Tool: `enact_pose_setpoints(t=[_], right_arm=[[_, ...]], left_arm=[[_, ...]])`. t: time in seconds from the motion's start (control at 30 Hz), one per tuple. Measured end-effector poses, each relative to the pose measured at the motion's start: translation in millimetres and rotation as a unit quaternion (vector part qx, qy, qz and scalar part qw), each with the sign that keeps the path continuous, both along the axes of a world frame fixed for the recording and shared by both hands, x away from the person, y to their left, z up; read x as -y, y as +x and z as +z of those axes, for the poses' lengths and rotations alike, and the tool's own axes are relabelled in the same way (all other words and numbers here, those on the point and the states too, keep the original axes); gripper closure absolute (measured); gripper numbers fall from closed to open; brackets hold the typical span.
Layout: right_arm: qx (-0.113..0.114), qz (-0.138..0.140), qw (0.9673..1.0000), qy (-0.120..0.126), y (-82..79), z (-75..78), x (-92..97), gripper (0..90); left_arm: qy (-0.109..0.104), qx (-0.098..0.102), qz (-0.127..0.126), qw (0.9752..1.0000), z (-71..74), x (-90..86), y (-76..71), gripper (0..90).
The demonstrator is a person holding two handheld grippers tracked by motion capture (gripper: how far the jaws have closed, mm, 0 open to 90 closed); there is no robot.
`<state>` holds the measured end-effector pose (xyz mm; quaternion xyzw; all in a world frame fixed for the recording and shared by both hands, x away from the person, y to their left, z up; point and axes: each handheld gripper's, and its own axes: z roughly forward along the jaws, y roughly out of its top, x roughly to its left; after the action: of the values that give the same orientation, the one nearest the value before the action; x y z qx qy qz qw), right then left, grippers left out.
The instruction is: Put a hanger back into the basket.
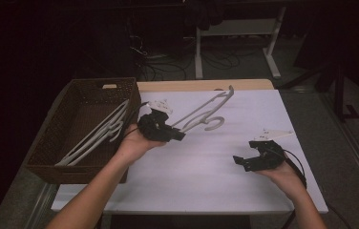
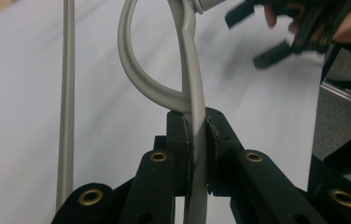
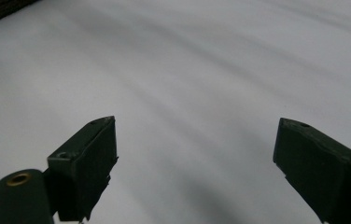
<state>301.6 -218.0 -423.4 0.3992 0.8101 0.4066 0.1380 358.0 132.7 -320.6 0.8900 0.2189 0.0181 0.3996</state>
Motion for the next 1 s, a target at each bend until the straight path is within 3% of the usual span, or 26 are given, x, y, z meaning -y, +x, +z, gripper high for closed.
enact_pose_setpoints(t=[0.13,0.33,0.53,0.73,0.87,1.0], right_arm=[[0.013,-0.005,0.9998,0.01,-6.9,-5.3,1.5,5.3],[0.01,0.0,0.9999,0.012,-10.2,-12.7,2.2,1.0],[0.018,0.001,0.9998,0.008,-9.7,-12.1,3.2,1.0],[0.028,-0.004,0.9996,0.009,-10.3,-8.9,5.0,1.0],[0.031,-0.009,0.9995,0.007,-11.5,-8.1,5.3,1.0],[0.03,-0.013,0.9994,0.006,-10.5,-7.9,6.6,1.0]], left_arm=[[-0.003,0.015,0.011,0.9998,26.0,-11.4,3.7,82.0],[-0.01,0.035,0.026,0.999,60.6,-37.5,9.6,82.0],[-0.014,0.053,0.053,0.9971,80.7,-74.8,9.3,82.0],[-0.01,0.064,0.077,0.9949,81.1,-125.0,4.7,82.0],[0.0,0.062,0.101,0.9929,72.6,-158.4,2.6,81.9],[-0.004,0.059,0.123,0.9907,60.5,-190.2,2.4,81.9]])
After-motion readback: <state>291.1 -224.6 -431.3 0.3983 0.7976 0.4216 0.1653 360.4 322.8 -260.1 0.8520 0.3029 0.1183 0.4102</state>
